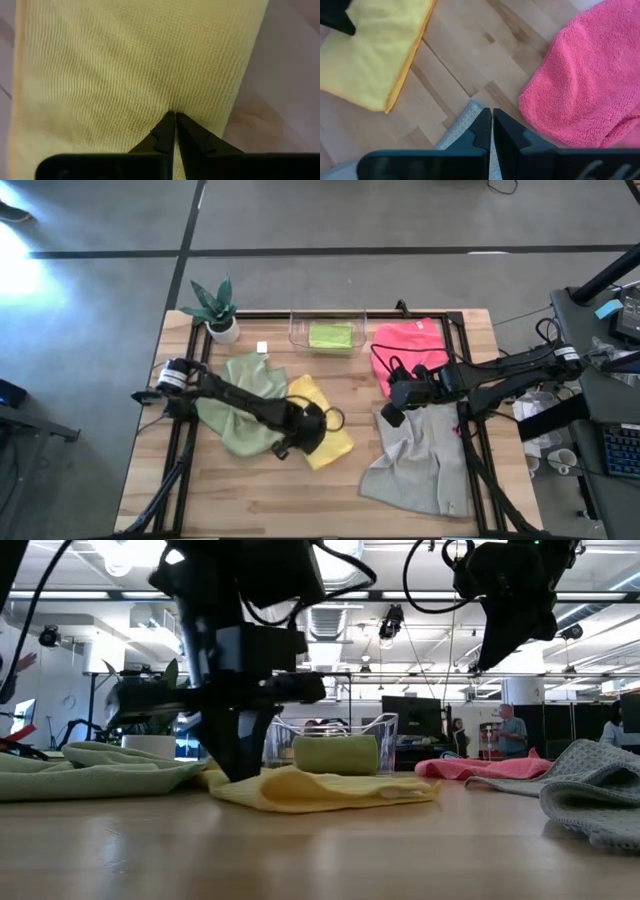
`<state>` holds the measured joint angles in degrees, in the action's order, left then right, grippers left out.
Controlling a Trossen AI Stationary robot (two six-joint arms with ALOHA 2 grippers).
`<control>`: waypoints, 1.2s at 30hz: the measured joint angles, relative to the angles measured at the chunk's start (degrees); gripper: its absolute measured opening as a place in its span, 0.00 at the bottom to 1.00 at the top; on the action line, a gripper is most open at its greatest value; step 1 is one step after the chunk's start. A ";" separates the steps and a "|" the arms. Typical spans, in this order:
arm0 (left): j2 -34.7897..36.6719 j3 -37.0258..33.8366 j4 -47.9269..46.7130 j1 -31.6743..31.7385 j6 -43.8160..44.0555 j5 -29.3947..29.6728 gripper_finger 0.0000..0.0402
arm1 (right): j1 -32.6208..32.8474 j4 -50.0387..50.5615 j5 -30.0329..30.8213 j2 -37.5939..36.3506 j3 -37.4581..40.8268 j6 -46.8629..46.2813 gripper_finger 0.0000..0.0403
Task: Fold microfiber towels
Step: Fold the yellow microfiber cloth
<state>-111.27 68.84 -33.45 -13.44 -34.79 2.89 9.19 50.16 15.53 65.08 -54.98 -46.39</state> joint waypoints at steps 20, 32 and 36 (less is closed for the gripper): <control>8.35 12.69 -10.50 -4.04 30.46 17.56 0.19 | 0.00 0.17 -0.11 0.04 0.04 4.52 0.02; 6.17 12.23 -10.96 3.65 73.81 17.55 0.39 | 0.00 0.36 -0.98 -0.02 -0.86 12.02 0.02; 4.96 9.98 -10.54 8.73 80.56 17.62 0.39 | 0.00 0.32 -0.96 -0.04 -1.92 14.44 0.02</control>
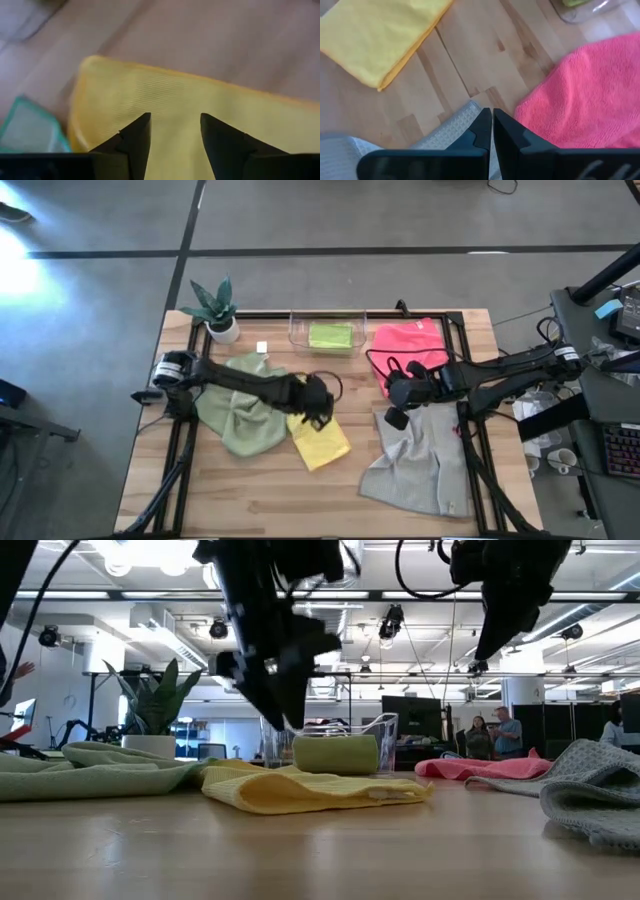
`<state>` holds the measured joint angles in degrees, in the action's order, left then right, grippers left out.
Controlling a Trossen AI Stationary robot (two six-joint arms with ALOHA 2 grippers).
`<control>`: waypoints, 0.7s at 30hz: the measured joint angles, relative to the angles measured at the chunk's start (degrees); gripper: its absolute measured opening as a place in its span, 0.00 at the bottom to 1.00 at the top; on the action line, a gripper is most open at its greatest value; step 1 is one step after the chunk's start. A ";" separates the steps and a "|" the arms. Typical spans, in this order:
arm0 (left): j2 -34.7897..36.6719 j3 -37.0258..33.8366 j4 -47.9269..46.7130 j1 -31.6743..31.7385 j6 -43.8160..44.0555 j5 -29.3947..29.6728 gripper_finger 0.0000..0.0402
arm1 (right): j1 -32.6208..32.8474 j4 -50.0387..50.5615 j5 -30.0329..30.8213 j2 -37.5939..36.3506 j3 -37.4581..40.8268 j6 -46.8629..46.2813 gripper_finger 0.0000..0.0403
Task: Fold microfiber towels
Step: Fold the yellow microfiber cloth
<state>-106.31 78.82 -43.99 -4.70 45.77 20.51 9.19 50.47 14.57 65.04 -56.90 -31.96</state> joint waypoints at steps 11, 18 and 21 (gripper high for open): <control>-5.18 -2.14 4.72 7.74 1.31 -0.68 0.39 | 0.00 0.16 0.00 0.00 -0.49 3.52 0.02; -5.94 -2.65 5.44 8.87 2.40 -0.70 0.31 | 0.00 0.25 0.02 -0.07 -0.49 4.75 0.02; -5.96 -3.53 8.00 9.23 -1.23 -0.70 0.27 | 0.00 0.24 0.02 -0.07 -0.49 5.48 0.02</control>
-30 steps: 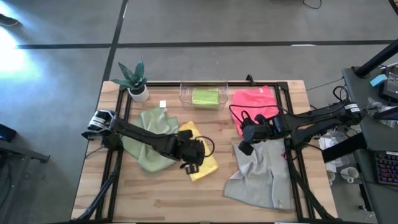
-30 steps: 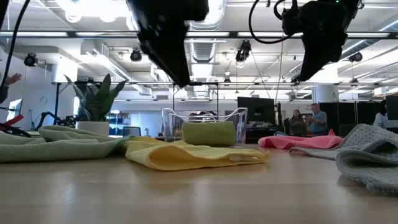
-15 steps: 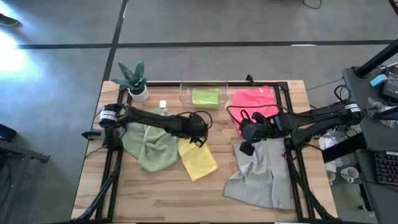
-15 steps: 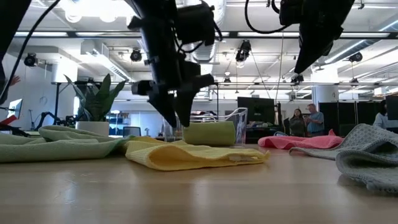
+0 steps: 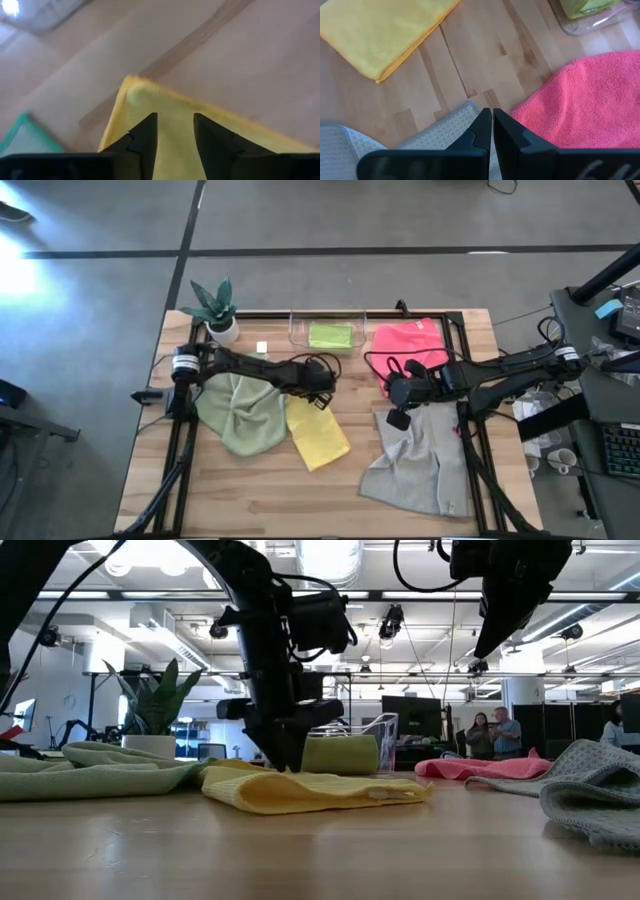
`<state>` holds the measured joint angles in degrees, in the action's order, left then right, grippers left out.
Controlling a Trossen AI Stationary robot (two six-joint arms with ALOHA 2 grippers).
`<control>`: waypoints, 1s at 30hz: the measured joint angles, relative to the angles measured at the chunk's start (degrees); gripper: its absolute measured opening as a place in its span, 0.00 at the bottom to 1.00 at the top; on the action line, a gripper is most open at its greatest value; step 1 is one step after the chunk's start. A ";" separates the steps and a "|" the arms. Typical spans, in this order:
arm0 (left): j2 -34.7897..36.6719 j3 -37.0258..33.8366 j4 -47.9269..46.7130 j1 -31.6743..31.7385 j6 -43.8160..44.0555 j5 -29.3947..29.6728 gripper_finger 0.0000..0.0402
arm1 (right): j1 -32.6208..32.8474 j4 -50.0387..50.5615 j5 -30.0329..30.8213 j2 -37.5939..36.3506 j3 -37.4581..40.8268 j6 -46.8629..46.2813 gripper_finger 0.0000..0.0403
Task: Fold microfiber towels
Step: Fold the yellow microfiber cloth
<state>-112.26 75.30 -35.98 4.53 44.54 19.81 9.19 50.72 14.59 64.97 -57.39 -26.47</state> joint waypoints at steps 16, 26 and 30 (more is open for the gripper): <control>-4.24 -0.18 10.92 1.16 -8.66 -3.07 0.15 | 0.00 0.03 0.00 -0.04 0.00 -0.06 0.02; -5.12 -0.34 27.26 0.99 -26.51 -13.72 0.08 | 0.00 0.01 0.02 -0.04 0.00 -0.97 0.02; -3.76 0.69 23.10 0.88 -28.60 -13.73 0.08 | 0.00 0.01 0.02 -0.04 0.00 -0.97 0.02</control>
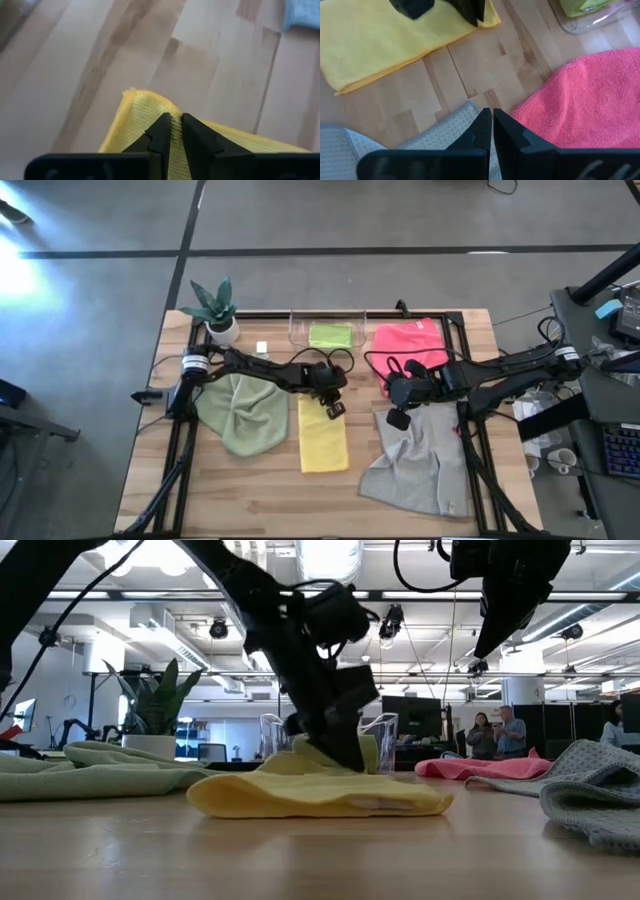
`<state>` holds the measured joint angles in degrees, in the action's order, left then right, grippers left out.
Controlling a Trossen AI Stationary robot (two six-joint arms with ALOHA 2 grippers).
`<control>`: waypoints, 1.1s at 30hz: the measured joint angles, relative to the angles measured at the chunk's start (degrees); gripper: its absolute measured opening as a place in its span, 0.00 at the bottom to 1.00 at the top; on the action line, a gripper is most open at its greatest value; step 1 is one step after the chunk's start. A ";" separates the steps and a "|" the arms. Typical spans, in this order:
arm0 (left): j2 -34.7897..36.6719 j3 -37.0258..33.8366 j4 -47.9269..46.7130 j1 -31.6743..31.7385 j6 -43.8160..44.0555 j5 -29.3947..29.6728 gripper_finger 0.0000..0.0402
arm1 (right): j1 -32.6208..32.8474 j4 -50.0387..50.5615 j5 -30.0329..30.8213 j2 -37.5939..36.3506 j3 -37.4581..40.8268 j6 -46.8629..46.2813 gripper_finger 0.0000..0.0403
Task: Fold microfiber towels
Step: Fold the yellow microfiber cloth
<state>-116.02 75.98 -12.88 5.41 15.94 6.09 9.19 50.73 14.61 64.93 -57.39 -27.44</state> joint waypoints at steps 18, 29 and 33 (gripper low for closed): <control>11.42 1.29 -5.92 -1.40 -5.89 0.70 0.34 | 0.02 0.14 0.02 -0.09 0.00 0.50 0.02; 15.24 5.25 -16.10 -5.24 -6.62 -1.32 0.46 | 0.04 0.63 -1.55 -0.11 0.00 2.05 0.02; 17.17 6.51 -19.32 -10.22 -10.44 -0.66 0.45 | 0.06 0.71 -1.57 -0.11 0.00 2.76 0.02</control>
<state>-98.86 82.50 -32.20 -4.81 5.50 5.43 9.25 51.44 13.04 64.82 -57.39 -24.68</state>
